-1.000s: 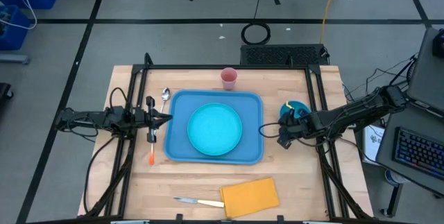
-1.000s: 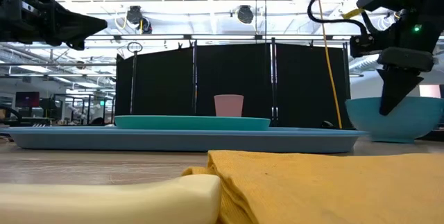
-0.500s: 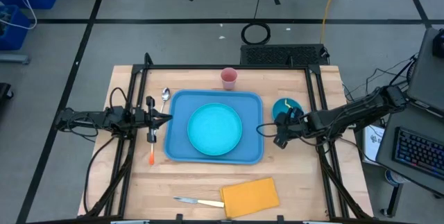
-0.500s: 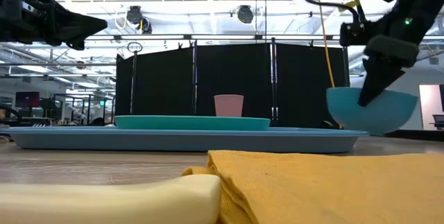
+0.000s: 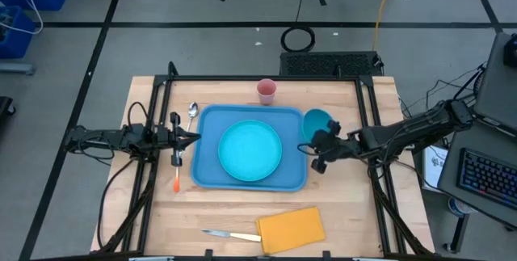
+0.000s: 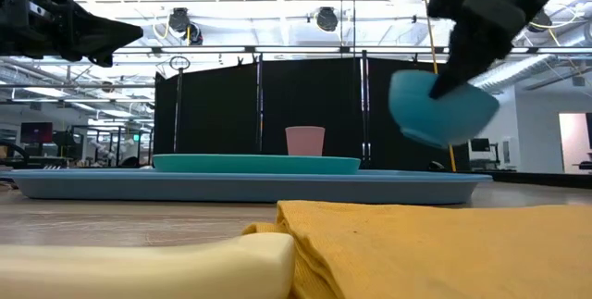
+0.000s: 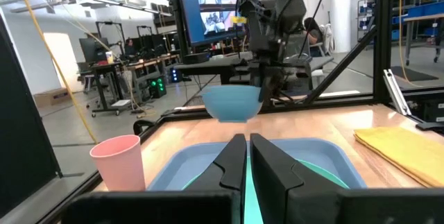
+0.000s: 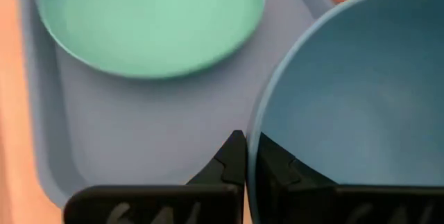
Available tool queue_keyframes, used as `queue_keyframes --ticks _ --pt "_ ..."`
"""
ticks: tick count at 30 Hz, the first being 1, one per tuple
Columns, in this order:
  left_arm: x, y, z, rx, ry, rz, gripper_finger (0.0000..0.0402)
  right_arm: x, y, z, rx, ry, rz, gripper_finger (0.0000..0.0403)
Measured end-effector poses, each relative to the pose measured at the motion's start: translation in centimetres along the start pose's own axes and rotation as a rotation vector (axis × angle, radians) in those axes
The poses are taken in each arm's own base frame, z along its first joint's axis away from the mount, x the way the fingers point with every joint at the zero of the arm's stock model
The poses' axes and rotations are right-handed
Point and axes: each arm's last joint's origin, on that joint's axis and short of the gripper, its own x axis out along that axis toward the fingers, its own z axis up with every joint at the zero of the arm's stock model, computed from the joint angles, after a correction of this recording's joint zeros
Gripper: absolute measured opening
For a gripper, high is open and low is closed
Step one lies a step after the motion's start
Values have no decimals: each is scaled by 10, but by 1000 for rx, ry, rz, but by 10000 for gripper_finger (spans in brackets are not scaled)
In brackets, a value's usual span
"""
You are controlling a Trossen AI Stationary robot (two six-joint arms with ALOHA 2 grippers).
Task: Set up tray
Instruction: Put the blue bowl on top of the blue plate
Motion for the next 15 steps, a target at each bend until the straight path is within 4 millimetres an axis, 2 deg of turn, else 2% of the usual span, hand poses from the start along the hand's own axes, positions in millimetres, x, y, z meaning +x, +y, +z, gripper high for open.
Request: queue_keyframes --ticks 15 --pt "0 0 0 0 0 0 26 -4 14 30 -82 -240 145 0"
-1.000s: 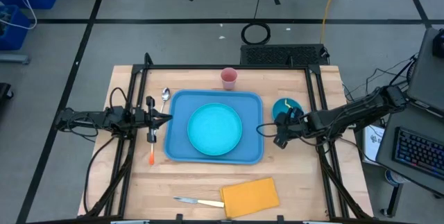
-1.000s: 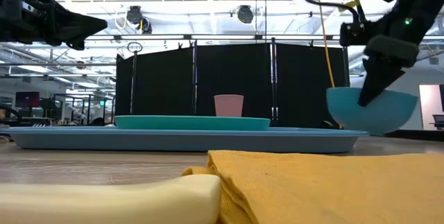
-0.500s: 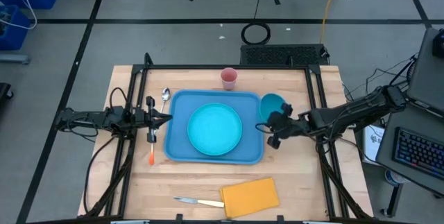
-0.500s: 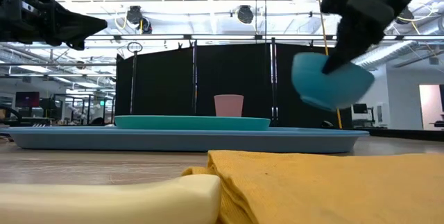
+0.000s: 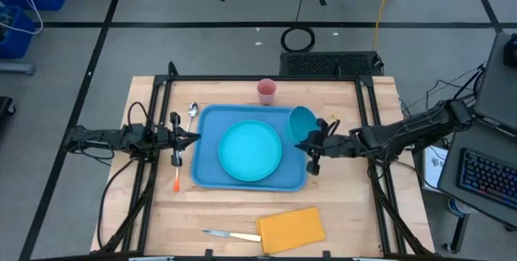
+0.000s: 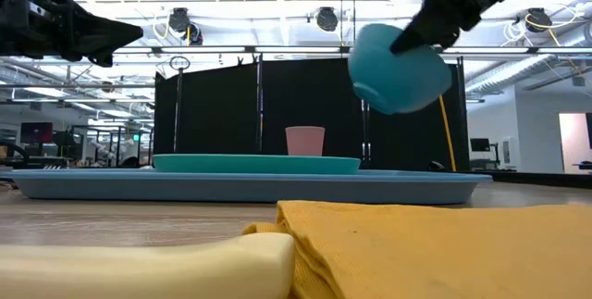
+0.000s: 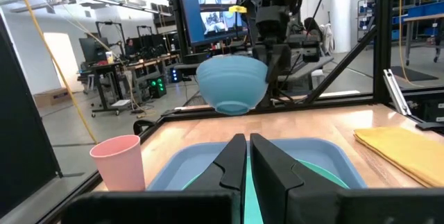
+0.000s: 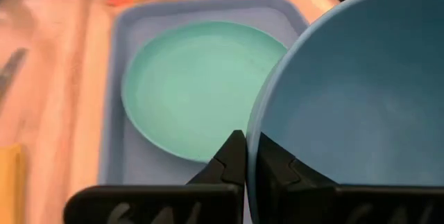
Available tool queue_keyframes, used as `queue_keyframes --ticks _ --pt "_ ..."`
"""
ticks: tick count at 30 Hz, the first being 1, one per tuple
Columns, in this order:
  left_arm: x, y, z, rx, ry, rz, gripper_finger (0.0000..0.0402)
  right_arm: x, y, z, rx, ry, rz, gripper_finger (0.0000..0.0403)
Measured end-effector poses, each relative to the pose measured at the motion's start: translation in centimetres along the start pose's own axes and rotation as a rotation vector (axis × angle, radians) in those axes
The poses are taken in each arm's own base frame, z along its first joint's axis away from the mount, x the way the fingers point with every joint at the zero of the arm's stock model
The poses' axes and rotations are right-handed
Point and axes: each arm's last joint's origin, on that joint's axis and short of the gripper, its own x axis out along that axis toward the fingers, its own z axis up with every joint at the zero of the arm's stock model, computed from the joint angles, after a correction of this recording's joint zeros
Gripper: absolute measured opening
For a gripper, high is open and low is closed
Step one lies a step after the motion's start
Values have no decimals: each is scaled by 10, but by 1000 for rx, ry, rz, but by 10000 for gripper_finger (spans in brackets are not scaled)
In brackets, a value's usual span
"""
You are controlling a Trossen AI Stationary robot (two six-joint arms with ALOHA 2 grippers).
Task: Set up tray
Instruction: Put the blue bowl on top of the blue plate
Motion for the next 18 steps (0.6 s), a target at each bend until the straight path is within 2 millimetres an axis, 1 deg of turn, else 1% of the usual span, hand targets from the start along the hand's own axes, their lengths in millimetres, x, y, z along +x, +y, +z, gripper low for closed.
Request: queue_keyframes --ticks 4,7,14,18 --pt "0 0 0 0 0 0 26 8 5 2 -34 -21 37 0" --pt "0 0 0 0 0 0 26 15 7 5 -52 7 38 0" --pt "0 0 0 0 0 0 26 38 20 26 -129 31 75 0" --pt "0 0 0 0 0 0 26 56 27 41 -155 53 128 0"
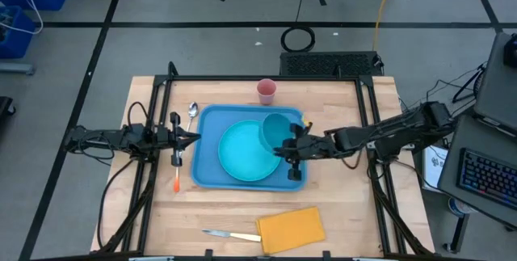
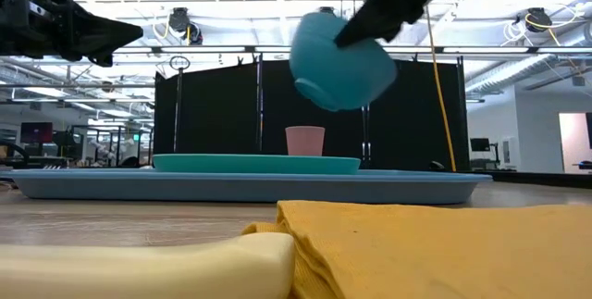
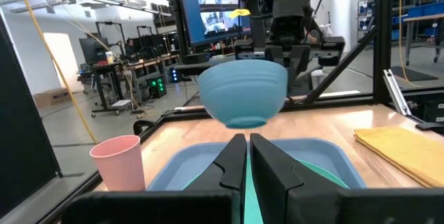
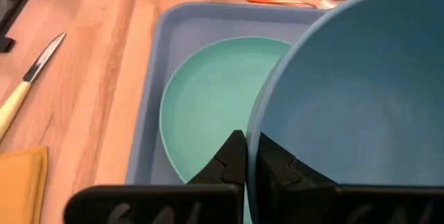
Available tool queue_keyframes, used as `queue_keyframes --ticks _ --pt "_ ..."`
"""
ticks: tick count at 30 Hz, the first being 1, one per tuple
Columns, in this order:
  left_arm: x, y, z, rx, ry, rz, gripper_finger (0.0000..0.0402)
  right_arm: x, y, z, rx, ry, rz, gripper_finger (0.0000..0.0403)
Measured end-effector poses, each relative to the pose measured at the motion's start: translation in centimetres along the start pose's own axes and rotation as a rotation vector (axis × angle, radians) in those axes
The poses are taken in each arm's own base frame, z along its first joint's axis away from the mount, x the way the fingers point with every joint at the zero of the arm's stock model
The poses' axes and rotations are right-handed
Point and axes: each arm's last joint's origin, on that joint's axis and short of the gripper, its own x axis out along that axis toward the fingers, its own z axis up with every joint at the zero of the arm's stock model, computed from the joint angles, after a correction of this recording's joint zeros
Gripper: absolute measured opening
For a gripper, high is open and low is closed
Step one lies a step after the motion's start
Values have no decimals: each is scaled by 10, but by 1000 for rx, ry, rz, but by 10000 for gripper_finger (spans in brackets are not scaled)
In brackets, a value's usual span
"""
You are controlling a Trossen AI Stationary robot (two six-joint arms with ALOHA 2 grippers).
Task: Set up tray
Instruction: Put the blue bowl on top of the blue plate
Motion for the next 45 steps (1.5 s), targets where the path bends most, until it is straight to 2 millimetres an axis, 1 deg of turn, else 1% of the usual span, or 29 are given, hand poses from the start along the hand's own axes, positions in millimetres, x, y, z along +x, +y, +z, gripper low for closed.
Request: queue_keyframes --ticks 5,10,13,23,29,32,39,45 --pt "0 0 0 0 0 0 26 21 1 15 -35 75 42 0" --pt "0 0 0 0 0 0 26 38 2 25 -79 158 39 0" --pt "0 0 0 0 0 0 26 48 4 29 -91 186 83 0" --pt "0 0 0 0 0 0 26 76 12 33 -125 270 157 0" --pt "0 0 0 0 0 0 26 85 13 34 -188 331 193 0" --pt "0 0 0 0 0 0 26 89 14 36 -224 315 223 0" --pt "0 0 0 0 1 0 26 91 10 32 -263 352 227 0" --pt "0 0 0 0 0 0 26 90 10 32 -354 343 267 0"
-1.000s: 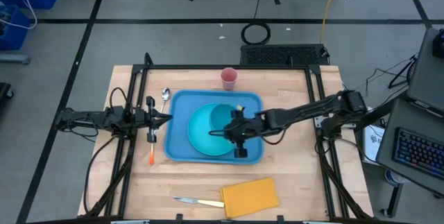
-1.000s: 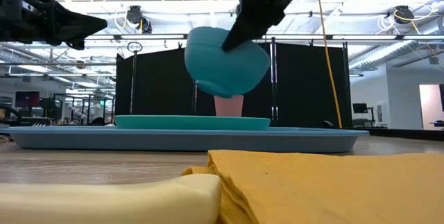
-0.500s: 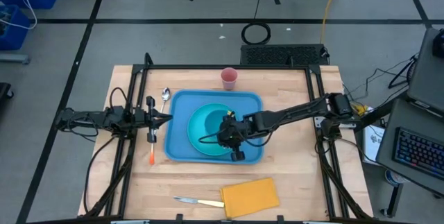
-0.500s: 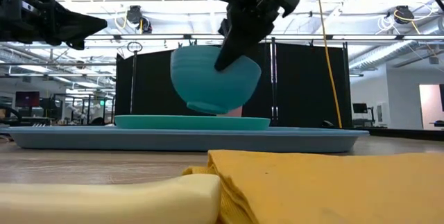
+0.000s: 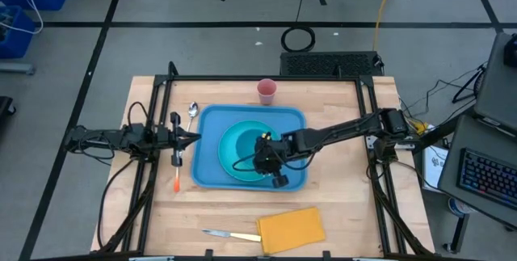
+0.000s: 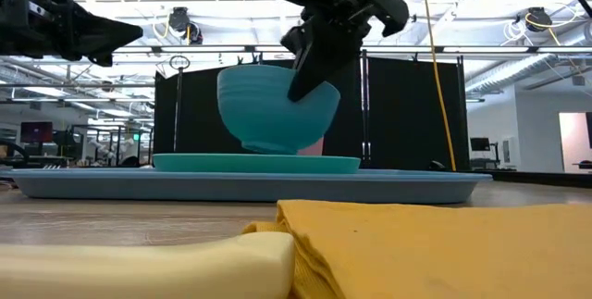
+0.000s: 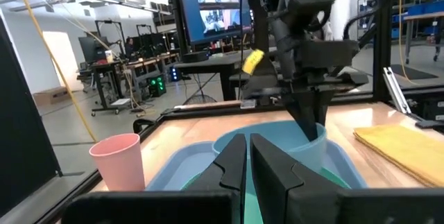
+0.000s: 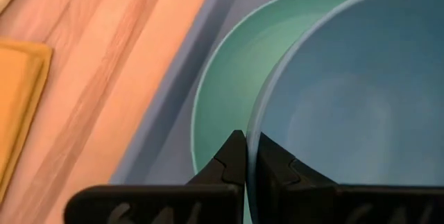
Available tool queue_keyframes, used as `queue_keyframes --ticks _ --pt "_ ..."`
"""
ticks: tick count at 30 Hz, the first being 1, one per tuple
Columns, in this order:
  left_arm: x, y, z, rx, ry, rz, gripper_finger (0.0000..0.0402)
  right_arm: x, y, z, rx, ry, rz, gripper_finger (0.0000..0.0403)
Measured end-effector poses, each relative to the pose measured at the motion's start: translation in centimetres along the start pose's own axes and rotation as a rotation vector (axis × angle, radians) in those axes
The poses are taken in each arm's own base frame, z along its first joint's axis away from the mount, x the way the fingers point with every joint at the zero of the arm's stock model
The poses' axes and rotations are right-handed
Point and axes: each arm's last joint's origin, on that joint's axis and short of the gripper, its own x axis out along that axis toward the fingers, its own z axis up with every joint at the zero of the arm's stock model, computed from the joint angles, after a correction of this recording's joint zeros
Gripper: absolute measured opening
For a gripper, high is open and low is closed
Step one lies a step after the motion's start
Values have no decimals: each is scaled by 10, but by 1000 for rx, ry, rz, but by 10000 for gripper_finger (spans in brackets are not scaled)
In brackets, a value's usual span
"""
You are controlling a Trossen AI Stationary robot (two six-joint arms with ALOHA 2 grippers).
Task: Set up tray
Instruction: Put the blue bowl on top of the blue plate
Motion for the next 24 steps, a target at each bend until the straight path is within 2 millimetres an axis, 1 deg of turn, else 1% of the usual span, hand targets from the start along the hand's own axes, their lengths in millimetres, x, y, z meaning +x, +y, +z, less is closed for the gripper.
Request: queue_keyframes --ticks 3,12,24 --pt "0 0 0 0 0 0 26 1 0 -1 -19 5 1 0" --pt "0 0 0 0 0 0 26 30 0 -9 -64 69 15 0" --pt "0 0 0 0 1 0 26 29 -15 -11 -41 51 -9 0"
